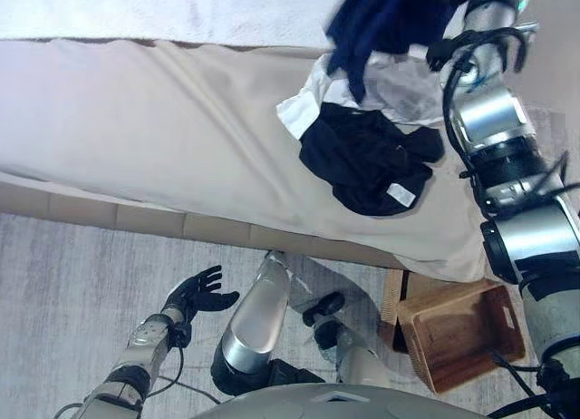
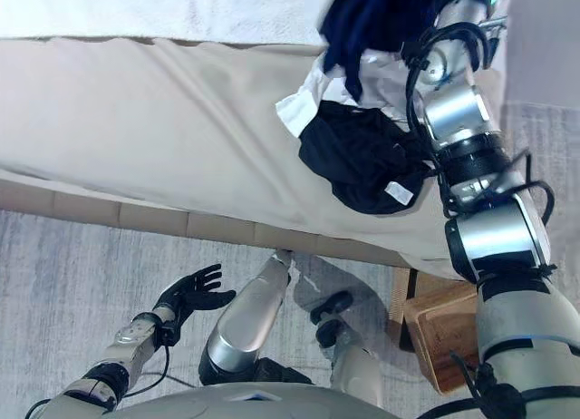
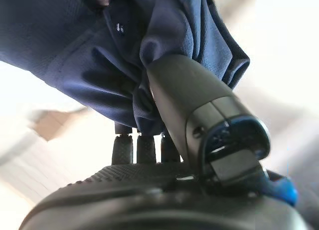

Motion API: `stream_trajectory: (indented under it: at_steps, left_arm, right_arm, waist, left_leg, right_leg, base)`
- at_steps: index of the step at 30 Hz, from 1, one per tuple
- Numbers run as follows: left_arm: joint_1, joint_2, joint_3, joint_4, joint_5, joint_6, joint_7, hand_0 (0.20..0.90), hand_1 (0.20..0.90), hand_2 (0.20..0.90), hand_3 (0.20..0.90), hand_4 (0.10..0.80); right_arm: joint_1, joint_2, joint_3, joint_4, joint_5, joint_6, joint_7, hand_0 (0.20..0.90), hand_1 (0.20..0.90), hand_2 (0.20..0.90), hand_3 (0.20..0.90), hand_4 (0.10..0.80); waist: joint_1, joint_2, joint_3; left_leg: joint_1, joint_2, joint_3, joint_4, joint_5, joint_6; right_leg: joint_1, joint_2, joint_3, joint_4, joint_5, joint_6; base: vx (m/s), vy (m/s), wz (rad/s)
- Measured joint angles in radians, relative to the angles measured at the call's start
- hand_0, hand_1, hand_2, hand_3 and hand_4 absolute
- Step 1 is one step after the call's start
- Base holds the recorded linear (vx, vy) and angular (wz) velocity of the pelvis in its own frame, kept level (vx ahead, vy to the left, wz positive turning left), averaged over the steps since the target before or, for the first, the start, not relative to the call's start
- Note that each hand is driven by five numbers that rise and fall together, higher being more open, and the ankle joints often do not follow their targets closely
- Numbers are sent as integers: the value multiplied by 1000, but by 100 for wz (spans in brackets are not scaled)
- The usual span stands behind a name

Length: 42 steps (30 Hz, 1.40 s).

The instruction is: Pick up the clothes from the bed and place them into the basket

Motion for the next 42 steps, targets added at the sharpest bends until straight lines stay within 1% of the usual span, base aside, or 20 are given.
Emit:
stream_trajectory:
  at_steps: [2, 3, 6, 9, 12, 14, 17, 19, 22, 25, 29, 30, 31, 33, 34, 35, 37, 38, 41, 42]
  left_arm:
    - [16, 2, 22, 17, 29, 0, 4, 900, 900, 900, 900, 800]
    - [21, 0, 39, 28, 65, 14, 16, 900, 900, 900, 900, 800]
    - [57, 1, 44, 39, 106, 26, 22, 900, 900, 900, 900, 800]
    - [82, -5, 47, 66, 143, 58, 28, 900, 900, 900, 900, 800]
    - [111, -18, 47, 76, 148, 79, 29, 900, 900, 900, 900, 800]
    - [111, -25, 48, 74, 166, 103, 29, 900, 900, 900, 900, 800]
    - [126, -33, 44, 70, 189, 135, 29, 900, 900, 900, 900, 800]
    - [133, -38, 43, 67, 193, 153, 28, 900, 900, 900, 900, 800]
    - [134, -38, 24, 67, 194, 163, 29, 900, 900, 900, 900, 800]
    - [110, -42, 8, 65, 189, 176, 29, 900, 900, 900, 900, 800]
    - [52, -65, -26, 38, 149, 174, 29, 900, 900, 900, 900, 800]
    - [37, -74, -28, 23, 135, 172, 29, 900, 900, 900, 900, 800]
    - [15, -82, -35, 9, 120, 168, 28, 900, 900, 900, 900, 800]
    - [-16, -89, -50, -8, 97, 151, 28, 900, 900, 900, 900, 800]
    - [-37, -89, -64, -18, 87, 146, 28, 900, 900, 900, 900, 800]
    - [-56, -89, -72, -23, 79, 143, 28, 900, 900, 900, 900, 800]
    - [-81, -89, -75, -31, 57, 136, 30, 900, 900, 900, 900, 800]
    - [-92, -88, -81, -32, 48, 134, 35, 900, 900, 900, 900, 800]
    - [-110, -86, -92, -43, 11, 132, 37, 900, 900, 900, 900, 800]
    - [-111, -86, -94, -49, 3, 133, 36, 900, 900, 900, 900, 800]
  right_arm:
    - [50, -23, -45, -80, -25, -18, -32, 300, 300, 300, 200, 100]
    - [114, -70, -100, -146, -47, -23, -57, 300, 300, 300, 200, 100]
    - [218, -118, -182, -171, -60, -21, -97, 300, 300, 300, 200, 100]
    - [317, -121, -227, -175, -69, -18, -107, 300, 300, 300, 200, 100]
    - [404, -138, -227, -175, -68, -11, -100, 300, 300, 300, 200, 100]
    - [463, -164, -237, -175, -66, 4, -72, 300, 300, 300, 200, 100]
    - [608, -166, -261, -175, -27, 20, 4, 300, 300, 300, 200, 100]
    - [687, -155, -258, -162, -26, 24, 57, 300, 300, 300, 200, 100]
    - [755, -141, -242, -112, -28, 36, 131, 300, 300, 300, 200, 100]
    - [759, -142, -209, -21, -30, 61, 182, 300, 300, 300, 200, 100]
    - [725, -148, -178, 78, -62, 66, 228, 300, 300, 300, 200, 100]
    - [701, -152, -163, 108, -70, 71, 238, 300, 300, 300, 200, 100]
    - [671, -152, -157, 141, -70, 75, 243, 300, 300, 300, 200, 100]
    - [621, -154, -137, 197, -72, 91, 247, 300, 300, 300, 200, 100]
    - [578, -154, -113, 251, -84, 111, 258, 714, 714, 714, 683, 583]
    - [542, -158, -89, 291, -91, 134, 264, 900, 900, 900, 900, 800]
    - [493, -161, -73, 344, -92, 183, 270, 900, 900, 900, 900, 800]
    - [462, -165, -52, 386, -92, 209, 273, 900, 900, 900, 900, 800]
    - [403, -167, -41, 475, -112, 282, 304, 900, 900, 900, 900, 800]
    - [388, -178, -14, 499, -129, 306, 323, 900, 900, 900, 900, 800]
  waist:
    - [-26, -20, -15]
    - [-55, -34, -26]
    - [-118, -55, -88]
    - [-178, -44, -169]
    - [-221, -19, -242]
    - [-253, 1, -268]
    - [-305, 23, -317]
    - [-340, 35, -324]
    - [-374, 54, -327]
    - [-385, 81, -314]
    - [-390, 144, -244]
    - [-393, 160, -228]
    - [-392, 174, -204]
    - [-391, 193, -165]
    - [-387, 200, -138]
    - [-383, 201, -113]
    - [-379, 207, -75]
    - [-379, 208, -62]
    - [-377, 230, -28]
    - [-378, 241, -18]
  left_leg:
    - [15, 1, 12, -7, -5, 6]
    - [44, 3, 24, -18, -7, 7]
    - [63, 12, 51, -31, -10, 9]
    - [96, 37, 107, -57, -10, 7]
    - [129, 48, 147, -90, -8, 4]
    - [154, 55, 165, -111, -6, 1]
    - [187, 73, 213, -145, -1, -5]
    - [210, 82, 229, -163, 2, -8]
    - [218, 93, 249, -176, 13, -10]
    - [226, 107, 259, -180, 24, -18]
    - [219, 125, 259, -183, 36, -35]
    - [199, 130, 259, -179, 40, -42]
    - [181, 133, 259, -178, 45, -48]
    - [153, 140, 261, -174, 64, -54]
    - [135, 142, 268, -169, 68, -56]
    - [124, 143, 273, -167, 70, -58]
    - [99, 140, 283, -165, 64, -64]
    - [84, 135, 284, -162, 69, -59]
    - [55, 124, 284, -152, 79, -58]
    - [54, 125, 285, -152, 83, -57]
  right_leg:
    - [9, 1, 15, -8, 0, 0]
    - [24, 3, 37, -10, 0, 0]
    - [35, 11, 64, -31, 33, -3]
    - [43, 36, 108, -81, 58, 0]
    - [60, 45, 145, -123, 74, 3]
    - [73, 51, 162, -146, 87, 3]
    - [67, 62, 202, -148, 88, 4]
    - [68, 68, 218, -146, 93, 5]
    - [58, 81, 238, -146, 100, -3]
    - [46, 94, 254, -131, 100, -4]
    - [26, 104, 255, -115, 99, -4]
    - [-1, 104, 256, -102, 97, -7]
    - [-25, 104, 257, -83, 89, -20]
    - [-74, 104, 261, -46, 88, -21]
    - [-114, 102, 267, -1, 74, -39]
    - [-149, 99, 275, 39, 56, -44]
    - [-217, 84, 284, 125, 10, -52]
    - [-249, 80, 291, 168, -1, -56]
    - [-308, 68, 302, 237, -18, -62]
    - [-312, 68, 302, 245, -19, -63]
  base:
    - [60, -51, -20]
    - [-14, -55, -19]
    - [18, -90, -29]
    - [33, -146, -52]
    - [-10, -163, -49]
    - [-48, -179, -38]
    - [-25, -194, -41]
    - [-52, -177, -39]
    - [-78, -175, -30]
    - [-161, -169, -17]
    - [-197, -149, -3]
    - [-170, -115, -5]
    - [-170, -84, -5]
    - [-171, -66, -10]
    - [-113, -74, -17]
    - [-117, -63, -19]
    - [-118, -38, -9]
    - [-120, -23, -1]
    - [-98, -17, -2]
    - [-102, -19, -6]
